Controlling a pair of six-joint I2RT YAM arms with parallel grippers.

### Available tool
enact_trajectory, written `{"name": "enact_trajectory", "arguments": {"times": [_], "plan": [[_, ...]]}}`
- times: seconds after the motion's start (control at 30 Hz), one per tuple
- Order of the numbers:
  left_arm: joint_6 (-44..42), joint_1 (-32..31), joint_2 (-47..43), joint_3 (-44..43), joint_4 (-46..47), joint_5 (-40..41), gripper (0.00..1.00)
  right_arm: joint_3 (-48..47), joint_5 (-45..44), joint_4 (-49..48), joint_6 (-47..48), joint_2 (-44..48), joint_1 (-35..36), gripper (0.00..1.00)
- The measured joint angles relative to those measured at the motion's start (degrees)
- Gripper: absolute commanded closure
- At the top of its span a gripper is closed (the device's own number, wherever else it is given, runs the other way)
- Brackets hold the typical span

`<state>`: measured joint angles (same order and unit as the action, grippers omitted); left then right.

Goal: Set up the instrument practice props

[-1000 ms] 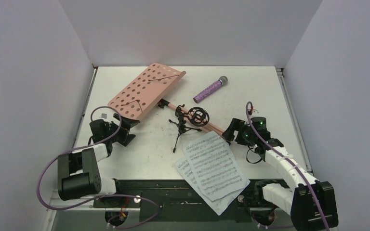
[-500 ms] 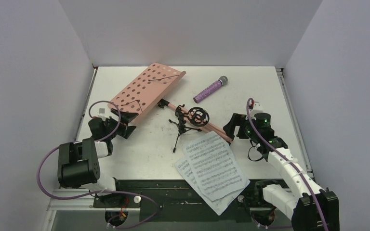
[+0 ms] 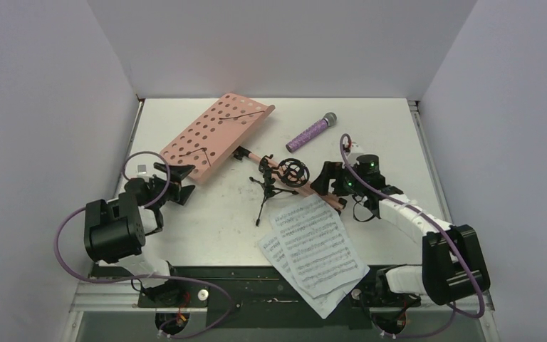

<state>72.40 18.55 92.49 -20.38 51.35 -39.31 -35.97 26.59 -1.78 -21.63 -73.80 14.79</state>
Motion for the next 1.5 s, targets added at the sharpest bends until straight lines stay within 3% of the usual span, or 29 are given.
{"name": "enact_trajectory", "arguments": {"times": [0.13,0.47,0.73,0.87,1.13,1.5], "plan": [[2.38,0.0,5.31,0.0,5.27,0.07,0.09,-0.79,1.36,-2.38,-0.37,-2.95,0.52,0.1],[12.39,-0.52,23.02,-4.22,28.24,0.33,0.13,-1.99,2.93,-5.03,-1.03,-5.07,1.07,0.1],[13.75,-2.99,25.27,-8.44,27.3,1.86,0.23,-1.99,2.56,-4.92,-0.37,-5.07,1.07,0.1],[13.29,-4.96,25.49,-9.97,25.94,2.8,0.35,-1.99,2.19,-4.96,-0.22,-5.07,1.07,0.1],[13.4,-6.29,27.93,-9.86,27.32,4.35,0.67,-1.99,1.27,-4.98,0.04,-4.22,1.07,0.1],[18.64,-6.36,29.59,-8.72,33.88,4.59,1.0,-1.64,0.68,-5.07,0.2,-2.8,1.07,0.1]]}}
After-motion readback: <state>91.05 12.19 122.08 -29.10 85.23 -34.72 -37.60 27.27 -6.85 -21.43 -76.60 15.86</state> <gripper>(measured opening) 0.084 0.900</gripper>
